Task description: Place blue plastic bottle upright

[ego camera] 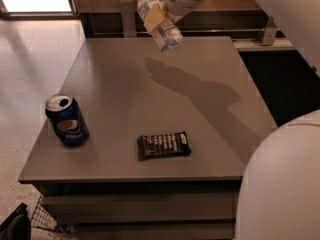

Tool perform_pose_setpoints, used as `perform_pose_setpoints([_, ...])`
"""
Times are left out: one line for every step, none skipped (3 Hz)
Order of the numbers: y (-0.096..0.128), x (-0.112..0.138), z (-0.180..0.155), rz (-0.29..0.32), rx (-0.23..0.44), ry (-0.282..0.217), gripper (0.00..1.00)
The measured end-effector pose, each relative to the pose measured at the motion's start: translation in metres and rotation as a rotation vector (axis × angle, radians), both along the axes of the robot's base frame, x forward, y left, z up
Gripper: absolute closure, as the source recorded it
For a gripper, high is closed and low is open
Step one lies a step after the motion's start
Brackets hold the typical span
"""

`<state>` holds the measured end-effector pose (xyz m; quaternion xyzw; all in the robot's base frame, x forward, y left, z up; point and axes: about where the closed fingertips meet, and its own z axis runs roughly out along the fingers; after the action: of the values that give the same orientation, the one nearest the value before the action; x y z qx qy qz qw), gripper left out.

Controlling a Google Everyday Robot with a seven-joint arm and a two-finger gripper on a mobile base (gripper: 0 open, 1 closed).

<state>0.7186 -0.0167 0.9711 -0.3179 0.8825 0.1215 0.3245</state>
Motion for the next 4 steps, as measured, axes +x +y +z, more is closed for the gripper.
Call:
perform_pose_setpoints([-0.002, 0.0, 0.004, 0.083, 0.034, -0.054, 1.0])
perform_pose_setpoints([-0.004, 0.001, -0.001, 0.168, 0.084, -0.105, 1.0])
perform_pose_setpoints([-0.01, -0.005, -0.013, 0.297, 0.143, -0.203, 1.0])
perform_pose_setpoints([-0.015, -0.01, -0.021, 0.37, 0.185, -0.275, 1.0])
